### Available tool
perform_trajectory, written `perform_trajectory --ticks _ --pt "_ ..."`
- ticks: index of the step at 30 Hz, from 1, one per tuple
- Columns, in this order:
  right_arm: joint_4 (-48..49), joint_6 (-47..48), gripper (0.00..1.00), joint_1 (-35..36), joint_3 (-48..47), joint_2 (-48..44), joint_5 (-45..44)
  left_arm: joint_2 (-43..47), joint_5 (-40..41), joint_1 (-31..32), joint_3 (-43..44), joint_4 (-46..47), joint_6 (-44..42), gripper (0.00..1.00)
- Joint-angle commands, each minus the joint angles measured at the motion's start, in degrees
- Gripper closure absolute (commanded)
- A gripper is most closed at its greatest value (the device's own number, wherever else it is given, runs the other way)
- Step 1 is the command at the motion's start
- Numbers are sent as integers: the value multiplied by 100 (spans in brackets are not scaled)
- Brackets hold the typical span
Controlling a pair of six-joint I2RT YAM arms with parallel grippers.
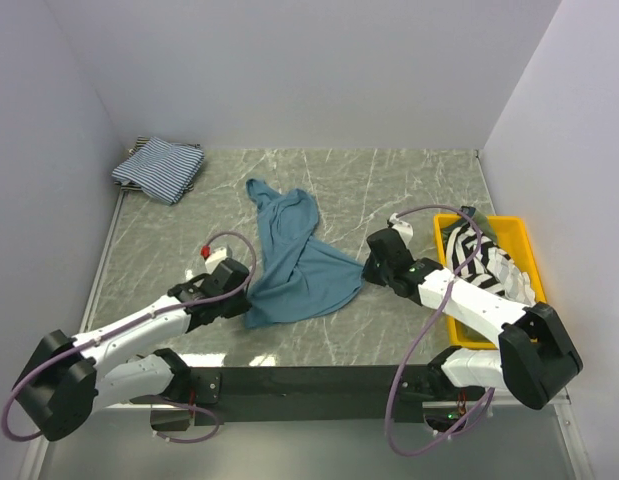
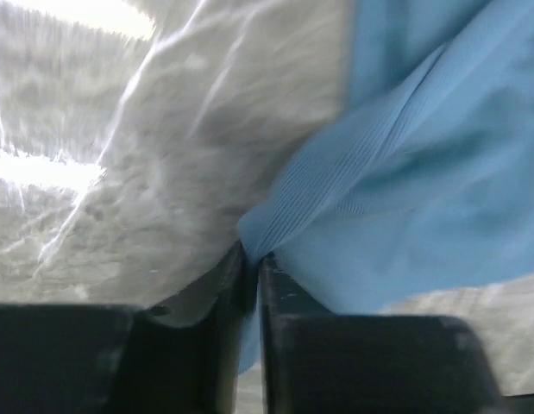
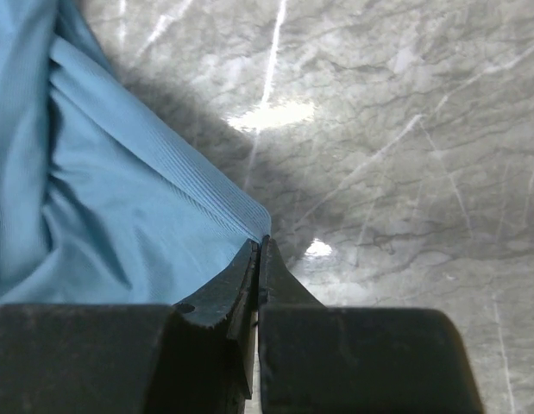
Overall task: Fold and stack the tank tops
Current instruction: Flatten the tank top out
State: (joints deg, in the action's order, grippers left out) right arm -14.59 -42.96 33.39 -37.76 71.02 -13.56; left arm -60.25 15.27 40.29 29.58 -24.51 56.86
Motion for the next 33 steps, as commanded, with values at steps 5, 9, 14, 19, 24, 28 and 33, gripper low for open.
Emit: perform_trajectory --ticks 5,9,14,19,24,28,33 --pt "-123 121 100 -78 41 8 -208 -137 -709 -294 -462 939 238 58" --pt "-158 156 100 -78 5 -18 -217 92 -534 -312 -226 642 194 51" --pt "-123 156 100 -78 23 -10 -191 277 -174 -312 213 -157 159 62" --pt "-97 148 100 -78 40 25 -156 154 185 -14 539 -685 220 73" --pt "-70 139 100 -87 41 34 -138 -389 644 707 856 -1143 571 75" --pt "-44 139 100 -78 58 43 -112 -716 670 892 760 -1047 703 74" --pt "-44 165 100 -87 102 8 -112 -962 759 928 663 -951 713 66"
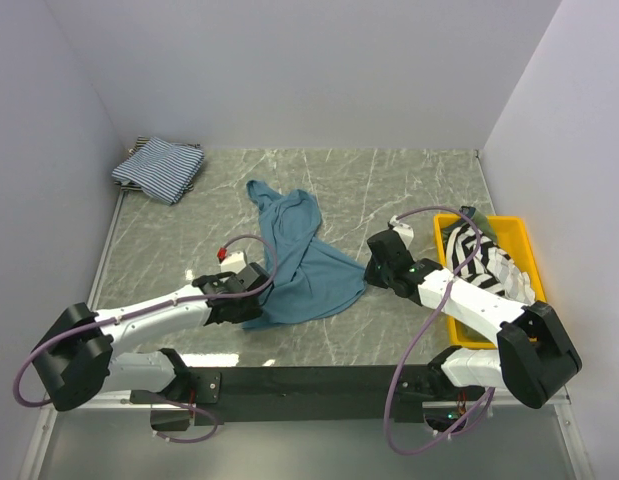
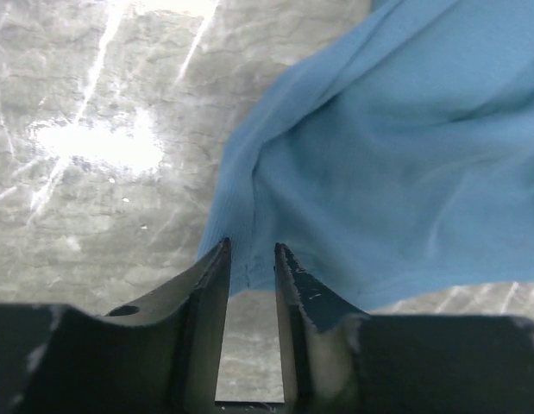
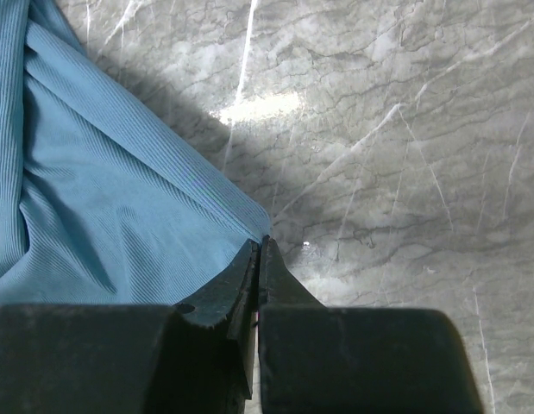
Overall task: Fold and stack the tank tops
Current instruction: Flatten the tank top out
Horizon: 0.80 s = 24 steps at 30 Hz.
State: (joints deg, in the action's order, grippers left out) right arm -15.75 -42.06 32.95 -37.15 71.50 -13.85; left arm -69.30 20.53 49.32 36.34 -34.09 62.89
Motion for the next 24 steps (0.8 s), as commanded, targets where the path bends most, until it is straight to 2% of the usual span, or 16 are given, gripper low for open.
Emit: perform_trajectory --ticks 1,7,14,20,24 --pt "72 76 100 -34 41 -23 -92 -92 223 34 -21 94 92 65" --pt "116 67 100 -34 85 -22 -74 -339 47 43 -162 376 4 63" --pt "125 84 100 -34 102 -5 -83 -427 65 43 -338 438 74 67" --pt "133 76 100 -43 93 -23 -101 -339 170 43 -276 341 65 88" --pt "81 93 100 -43 76 -23 -136 -269 223 43 -206 236 39 96"
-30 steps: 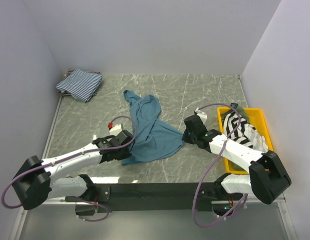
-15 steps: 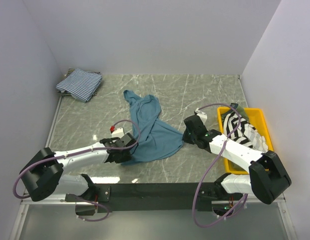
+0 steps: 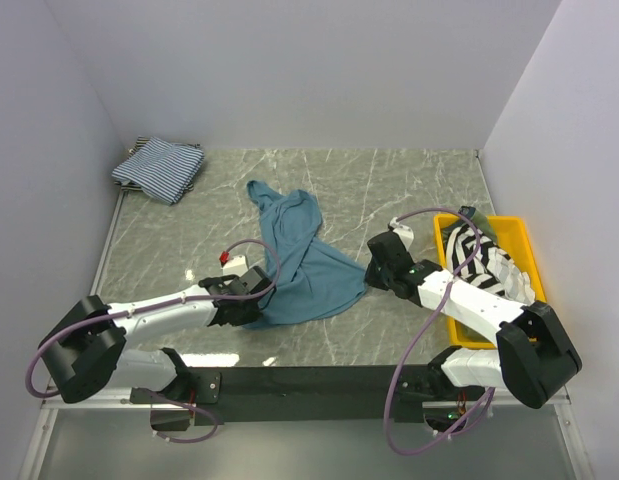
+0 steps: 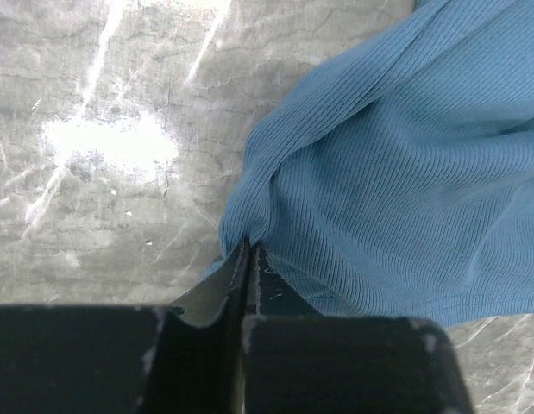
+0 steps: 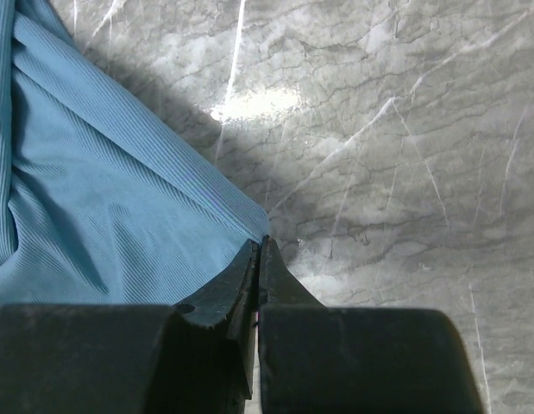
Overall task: Fold and stack the tank tops
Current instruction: Flatten the tank top out
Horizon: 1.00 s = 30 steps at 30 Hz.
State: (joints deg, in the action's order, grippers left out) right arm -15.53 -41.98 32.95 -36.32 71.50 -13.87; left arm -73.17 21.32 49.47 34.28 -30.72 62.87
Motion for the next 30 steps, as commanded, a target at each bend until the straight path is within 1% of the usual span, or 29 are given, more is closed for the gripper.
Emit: perform_trajectory --ticks 1,3,9,12,16,21,26,30 --pt "67 84 100 -43 2 -23 -142 153 162 19 34 -153 41 97" --pt "41 84 100 -52 2 -23 -169 267 214 19 96 -215 41 99" --pt "32 119 100 -166 19 4 -221 707 145 -166 359 -505 -64 99" --pt "41 172 100 -306 72 21 -230 1032 -48 -420 447 -567 -222 99" --pt "50 181 100 -438 98 48 -151 1462 -356 -912 491 -567 -459 99" --pt "6 199 100 -500 11 188 -125 1630 -725 -1150 553 -523 -592 98" --pt "-3 233 100 -509 -68 267 -116 1735 -1068 -1229 395 -295 -671 97" --pt "-108 348 100 -518 -191 338 -151 1692 -1349 -1230 54 21 -715 97"
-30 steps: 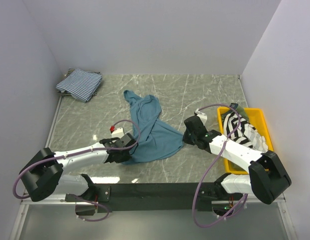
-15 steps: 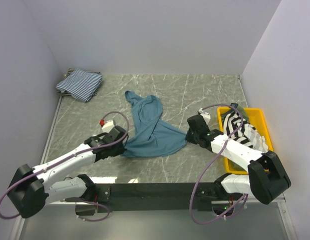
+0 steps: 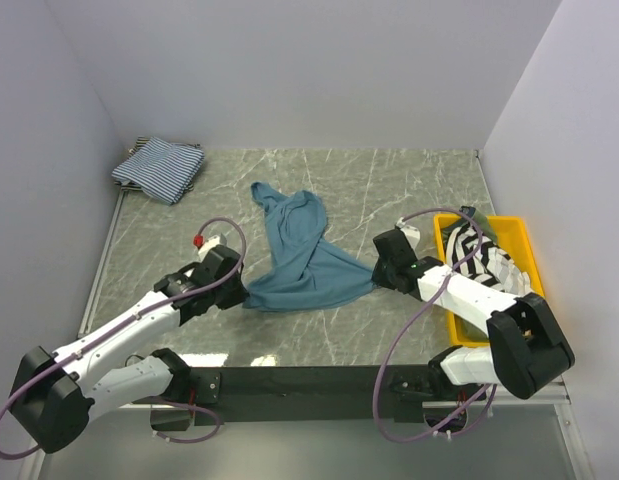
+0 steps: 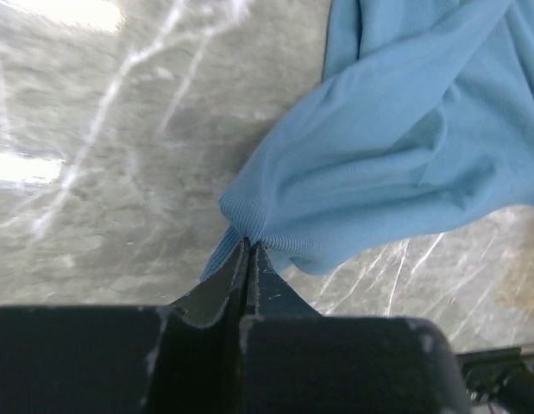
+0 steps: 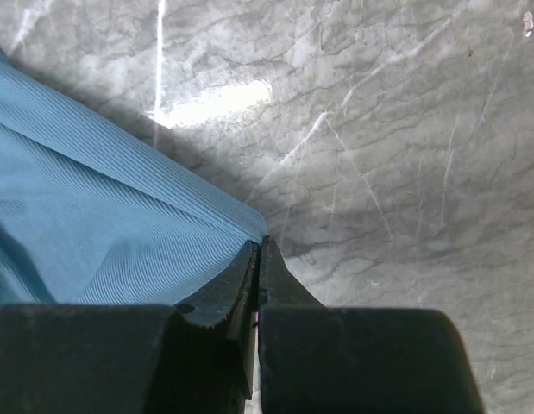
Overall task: Fold and stack the tank tops
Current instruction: Flatten the tank top out
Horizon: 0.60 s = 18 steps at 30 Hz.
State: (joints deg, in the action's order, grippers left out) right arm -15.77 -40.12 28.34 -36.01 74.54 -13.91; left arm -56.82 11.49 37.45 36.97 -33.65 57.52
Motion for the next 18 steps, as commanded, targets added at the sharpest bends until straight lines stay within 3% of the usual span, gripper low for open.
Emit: perform_trajectory --ticks 1,9,18 --pt "-93 180 100 -48 -266 51 -156 -4 -436 -27 -295 472 -179 97" --pt "-277 364 100 -56 -468 218 -384 -382 -1323 -27 -1086 1466 -223 95" --pt "-278 435 100 -48 -539 315 -340 -365 -1368 -27 -1122 1537 -302 90"
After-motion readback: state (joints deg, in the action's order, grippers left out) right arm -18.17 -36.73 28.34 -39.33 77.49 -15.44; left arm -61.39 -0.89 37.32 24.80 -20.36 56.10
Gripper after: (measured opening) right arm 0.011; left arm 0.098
